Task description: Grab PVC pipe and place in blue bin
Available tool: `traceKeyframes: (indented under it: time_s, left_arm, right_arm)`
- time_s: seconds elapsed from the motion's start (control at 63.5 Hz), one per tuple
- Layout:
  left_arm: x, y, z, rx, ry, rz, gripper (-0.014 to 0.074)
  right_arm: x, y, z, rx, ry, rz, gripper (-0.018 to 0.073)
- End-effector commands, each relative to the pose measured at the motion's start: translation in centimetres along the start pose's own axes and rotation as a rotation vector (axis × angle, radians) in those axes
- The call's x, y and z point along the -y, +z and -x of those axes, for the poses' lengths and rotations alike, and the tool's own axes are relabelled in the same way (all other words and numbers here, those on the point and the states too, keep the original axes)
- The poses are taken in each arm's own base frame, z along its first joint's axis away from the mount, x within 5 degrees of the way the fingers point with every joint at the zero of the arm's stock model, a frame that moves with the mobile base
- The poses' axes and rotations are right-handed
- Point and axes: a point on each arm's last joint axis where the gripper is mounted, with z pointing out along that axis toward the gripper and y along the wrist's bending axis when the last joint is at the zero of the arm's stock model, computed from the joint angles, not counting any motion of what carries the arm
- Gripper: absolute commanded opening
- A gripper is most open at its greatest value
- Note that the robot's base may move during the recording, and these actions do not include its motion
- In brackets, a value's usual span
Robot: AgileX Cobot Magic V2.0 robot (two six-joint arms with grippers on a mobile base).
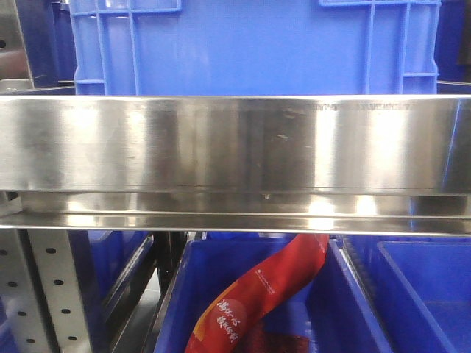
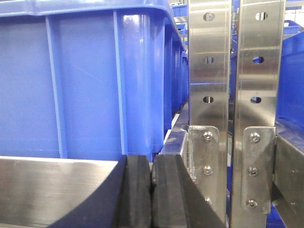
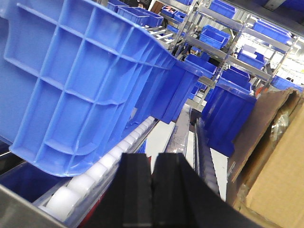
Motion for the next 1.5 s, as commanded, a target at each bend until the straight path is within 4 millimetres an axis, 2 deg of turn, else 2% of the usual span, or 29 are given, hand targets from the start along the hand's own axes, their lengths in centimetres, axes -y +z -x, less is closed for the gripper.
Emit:
traceKeyframes:
  time_s: [0.0, 0.598, 0.787, 0.992, 1.212, 1.48]
  left_arm:
    - [0.0, 0.0, 0.2, 0.015, -0.003, 0.003, -0.0111]
    - [0.0, 0.0, 0.2, 0.015, -0.003, 0.003, -0.0111]
    - [0.0, 0.0, 0.2, 0.015, -0.003, 0.003, -0.0111]
    - [0.0, 0.0, 0.2, 0.015, -0.003, 0.003, -0.0111]
    - [0.0, 0.0, 0.2, 0.015, -0.003, 0.003, -0.0111]
    - [0.0, 0.0, 0.2, 0.015, -0.003, 0.003, -0.0111]
  right_arm:
    - [0.1, -0.1, 0.1, 0.006, -0.006, -0.01, -0.0163]
    - [0.1, -0.1, 0.3, 0.024, -0.036, -0.01, -0.0163]
    - [0.1, -0.2, 0.5, 0.045, 0.073, -0.006, -0.0163]
    - [0.3, -0.9, 0.9, 0.098, 0.075, -0.007, -0.0163]
    - [0.1, -2.0, 0.7, 0.088, 0.261, 0.02, -0.0163]
    - [0.0, -3.0, 0.7, 0.1, 0.26, 0.019, -0.0163]
